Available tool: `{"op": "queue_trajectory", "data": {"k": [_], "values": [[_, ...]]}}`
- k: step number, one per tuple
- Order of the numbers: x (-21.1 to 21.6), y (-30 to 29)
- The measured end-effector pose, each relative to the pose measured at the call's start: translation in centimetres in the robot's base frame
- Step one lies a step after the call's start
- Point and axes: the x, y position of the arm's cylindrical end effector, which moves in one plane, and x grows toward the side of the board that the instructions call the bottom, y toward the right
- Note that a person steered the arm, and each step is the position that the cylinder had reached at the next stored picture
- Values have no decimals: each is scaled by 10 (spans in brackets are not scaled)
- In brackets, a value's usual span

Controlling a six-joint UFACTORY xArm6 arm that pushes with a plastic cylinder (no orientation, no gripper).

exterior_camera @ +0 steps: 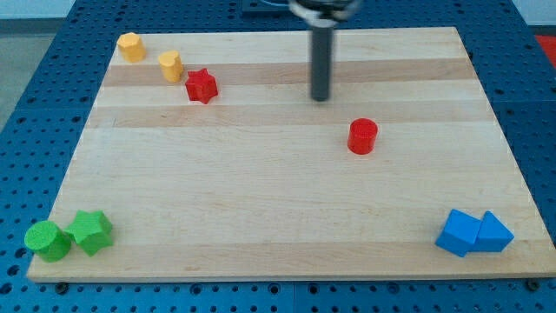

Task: Move the red circle towards bottom right of red star

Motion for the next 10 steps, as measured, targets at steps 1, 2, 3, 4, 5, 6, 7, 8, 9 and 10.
{"op": "queue_trajectory", "data": {"k": [1,2,3,4,5,6,7,8,9,10], "values": [[33,89],[89,129],[116,121],[106,55],[78,-23],[77,-80],[83,-66],[75,-32],[53,-14],[46,-54]]}}
